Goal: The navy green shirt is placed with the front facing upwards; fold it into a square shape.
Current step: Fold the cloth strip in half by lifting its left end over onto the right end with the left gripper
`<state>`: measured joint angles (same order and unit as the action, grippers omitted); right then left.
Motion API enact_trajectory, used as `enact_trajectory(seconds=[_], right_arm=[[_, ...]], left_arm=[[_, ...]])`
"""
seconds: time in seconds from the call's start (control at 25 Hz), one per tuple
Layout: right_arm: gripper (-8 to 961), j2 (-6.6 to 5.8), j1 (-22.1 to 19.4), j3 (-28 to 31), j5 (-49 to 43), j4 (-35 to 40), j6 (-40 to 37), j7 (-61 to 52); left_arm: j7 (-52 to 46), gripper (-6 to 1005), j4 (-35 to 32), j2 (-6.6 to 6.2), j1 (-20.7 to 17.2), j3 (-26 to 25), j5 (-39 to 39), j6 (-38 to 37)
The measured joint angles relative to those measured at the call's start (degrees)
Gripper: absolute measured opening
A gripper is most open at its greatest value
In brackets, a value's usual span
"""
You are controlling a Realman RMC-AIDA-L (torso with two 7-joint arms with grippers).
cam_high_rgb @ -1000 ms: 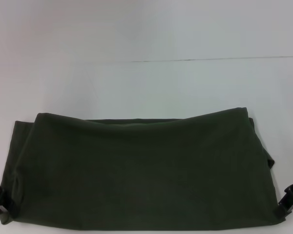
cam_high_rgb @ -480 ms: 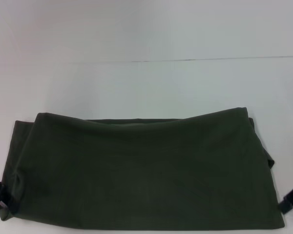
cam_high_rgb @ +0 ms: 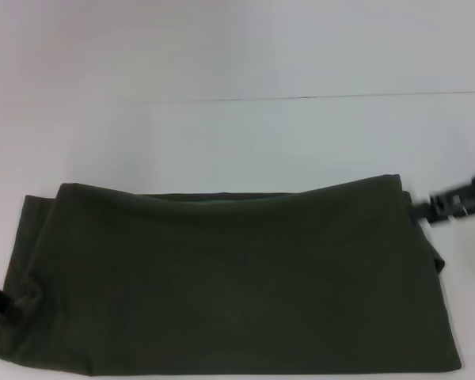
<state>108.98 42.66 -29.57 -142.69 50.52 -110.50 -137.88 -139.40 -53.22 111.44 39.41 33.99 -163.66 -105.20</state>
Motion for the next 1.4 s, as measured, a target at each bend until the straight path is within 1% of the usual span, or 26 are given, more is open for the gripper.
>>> enact_trajectory(seconds=[0.16, 0.2, 0.32, 0.44, 0.52, 0.64, 0.72, 0.76, 0.8, 0.84, 0.96, 1.08, 1.16, 1.2, 1.32, 1.4], right_arm=[[709, -0.15, -2.4, 3.6, 10.8, -3.7, 3.2, 3.9], [709, -0.15, -3.0, 4.1, 13.0, -4.7, 3.8, 4.9], [708, -0.19, -5.5, 5.3, 22.7, -9.7, 6.0, 11.1], [708, 0.45, -6.9, 5.4, 29.2, -13.5, 6.4, 16.8], [708, 1.31, -7.5, 5.5, 31.6, -15.0, 6.8, 20.6], [708, 3.02, -7.8, 5.7, 33.1, -15.5, 8.4, 24.6], [708, 4.21, -7.9, 5.8, 34.0, -15.6, 9.8, 27.0], [708, 5.09, -7.9, 5.6, 34.6, -15.6, 10.7, 28.6], [707, 5.09, -7.9, 5.6, 34.6, -15.6, 10.7, 28.6], [707, 5.48, -7.7, 5.5, 34.8, -15.6, 11.3, 29.1], [707, 6.02, -7.4, 5.2, 34.7, -15.6, 12.3, 29.6], [707, 6.41, -7.3, 5.1, 34.7, -15.7, 12.6, 30.0], [707, 6.63, -7.2, 5.1, 34.8, -15.9, 12.9, 30.0], [707, 6.68, -7.2, 5.1, 34.8, -16.1, 13.1, 30.1], [706, 6.8, -6.9, 5.1, 34.8, -16.9, 13.6, 30.2], [706, 6.83, -6.7, 5.1, 34.8, -17.5, 14.0, 30.2]], left_arm=[[-1.0, 241, -0.9, 0.0, -1.0, 0.0, -0.1, 0.3], [-2.1, 286, -2.0, 0.02, -2.2, 0.0, -0.1, 1.3], [-3.8, 423, -3.3, 0.22, -4.0, 0.0, -0.1, 3.1], [-5.4, 517, -5.9, 0.79, -5.9, -1.2, 0.1, 5.7], [-5.6, 579, -7.4, 1.14, -6.6, -3.6, 0.7, 6.8], [-4.7, 603, -7.6, 1.11, -6.3, -7.3, 3.6, 6.8], [-4.3, 619, -7.5, 1.05, -6.0, -7.7, 5.6, 6.7], [-4.4, 627, -7.4, 1.11, -5.4, -7.6, 6.4, 6.7], [-4.4, 635, -7.4, 1.11, -5.4, -7.6, 6.4, 6.7], [-4.5, 643, -7.3, 1.16, -4.9, -7.4, 6.4, 6.7], [-4.9, 667, -5.3, 1.03, -3.7, -7.3, 6.3, 7.4], [-4.8, 691, -1.5, 0.55, -2.7, -7.3, 6.5, 9.1], [-4.7, 707, -0.8, 0.45, -2.6, -7.3, 6.5, 9.5], [-4.1, 715, 1.3, -0.09, -2.1, -7.0, 6.5, 10.9], [-3.6, 872, 2.0, -0.27, -1.9, -6.6, 6.1, 12.2], [-3.4, 872, 2.0, -0.27, -2.0, -5.7, 6.0, 13.3]])
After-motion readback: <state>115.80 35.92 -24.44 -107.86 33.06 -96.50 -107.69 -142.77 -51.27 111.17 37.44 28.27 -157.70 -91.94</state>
